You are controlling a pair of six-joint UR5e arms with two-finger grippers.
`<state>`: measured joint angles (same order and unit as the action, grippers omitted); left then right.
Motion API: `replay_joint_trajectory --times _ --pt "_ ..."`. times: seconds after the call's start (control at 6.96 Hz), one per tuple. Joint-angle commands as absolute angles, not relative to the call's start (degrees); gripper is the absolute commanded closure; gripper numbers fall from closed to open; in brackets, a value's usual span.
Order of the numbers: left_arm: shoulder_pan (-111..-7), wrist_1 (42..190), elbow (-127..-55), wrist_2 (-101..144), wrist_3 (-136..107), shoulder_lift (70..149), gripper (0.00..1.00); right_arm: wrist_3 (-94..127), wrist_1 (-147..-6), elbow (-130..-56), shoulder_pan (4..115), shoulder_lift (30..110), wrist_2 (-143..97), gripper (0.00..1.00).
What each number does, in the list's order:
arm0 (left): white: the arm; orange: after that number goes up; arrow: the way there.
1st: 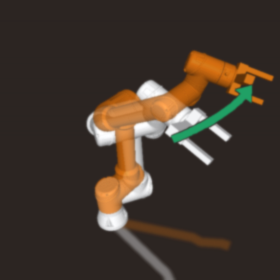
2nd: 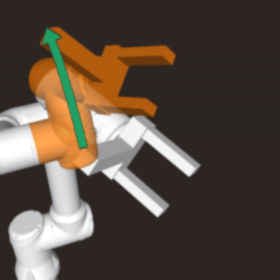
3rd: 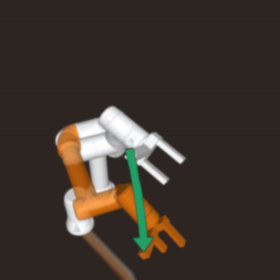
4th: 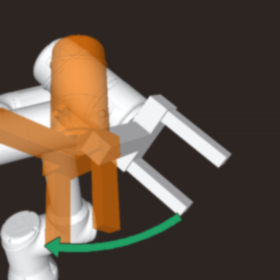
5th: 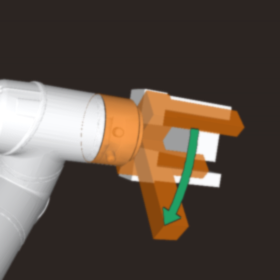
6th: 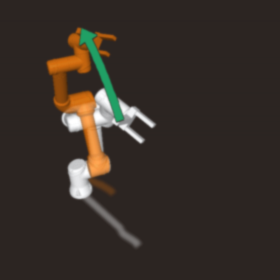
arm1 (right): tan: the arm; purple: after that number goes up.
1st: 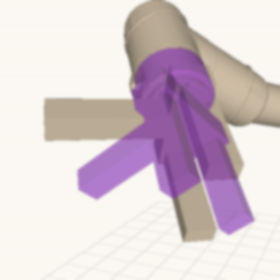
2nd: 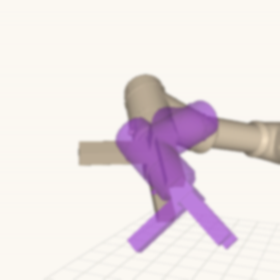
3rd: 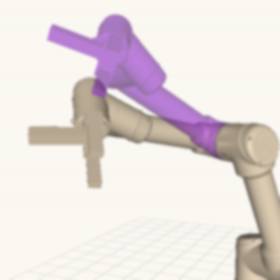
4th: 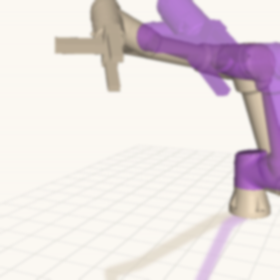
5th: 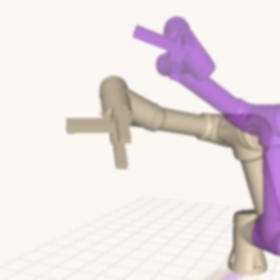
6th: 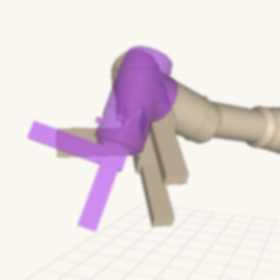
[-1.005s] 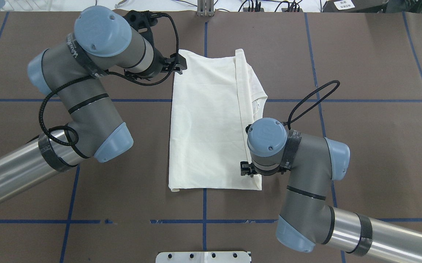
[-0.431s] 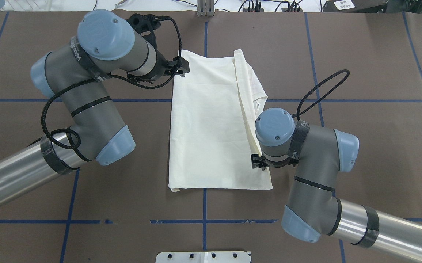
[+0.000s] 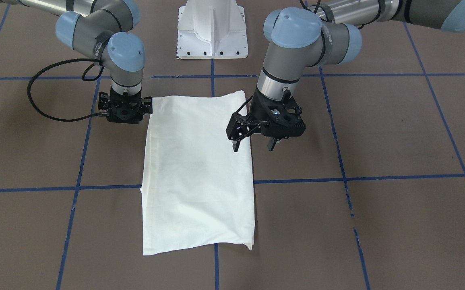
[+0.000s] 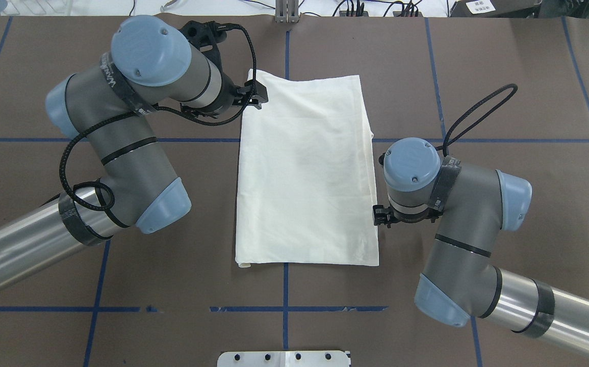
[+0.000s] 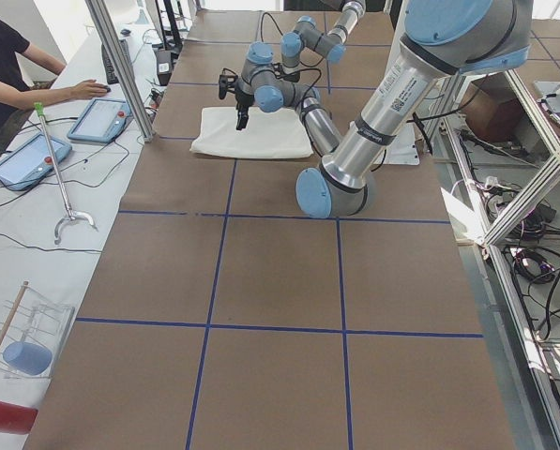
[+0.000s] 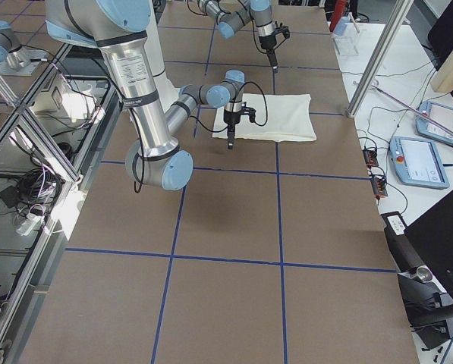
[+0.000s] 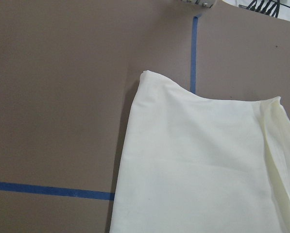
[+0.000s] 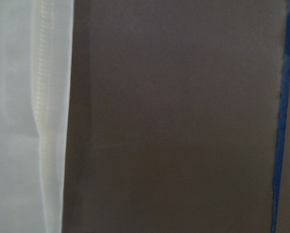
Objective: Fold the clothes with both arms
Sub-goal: 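Move both grippers to the shirt's near corners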
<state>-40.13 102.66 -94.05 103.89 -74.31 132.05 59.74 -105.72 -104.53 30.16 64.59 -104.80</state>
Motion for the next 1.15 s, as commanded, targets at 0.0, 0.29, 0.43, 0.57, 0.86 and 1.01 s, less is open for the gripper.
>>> replay_joint_trajectory --times 0.0,0.29,0.43,0.57,0.86,1.01 --pt "-39.99 102.83 -94.48 103.89 -74.36 131.66 0.00 55.82 -105.73 -105.20 34.52 60.75 -107.64 0.00" --pt "-33.88 109.03 -96.92 106.06 -82.46 124.77 0.00 56.68 -102.16 -108.71 35.24 60.82 -111.51 0.00" --pt "-30.71 113.16 -97.64 107.21 -90.10 121.58 0.00 57.30 -99.95 -109.24 35.33 60.91 -113.27 0.00" --pt "-26.85 113.03 -99.13 106.70 -96.53 120.86 0.00 59.22 -98.89 -109.77 35.33 60.91 -113.55 0.00" --pt "-21.12 111.28 -99.93 104.26 -107.19 120.24 0.00 59.41 -98.61 -110.04 35.42 60.82 -113.91 0.00" --pt "-20.22 107.79 -99.93 102.41 -107.40 120.41 0.00 59.41 -98.61 -110.13 35.59 60.82 -113.91 0.00"
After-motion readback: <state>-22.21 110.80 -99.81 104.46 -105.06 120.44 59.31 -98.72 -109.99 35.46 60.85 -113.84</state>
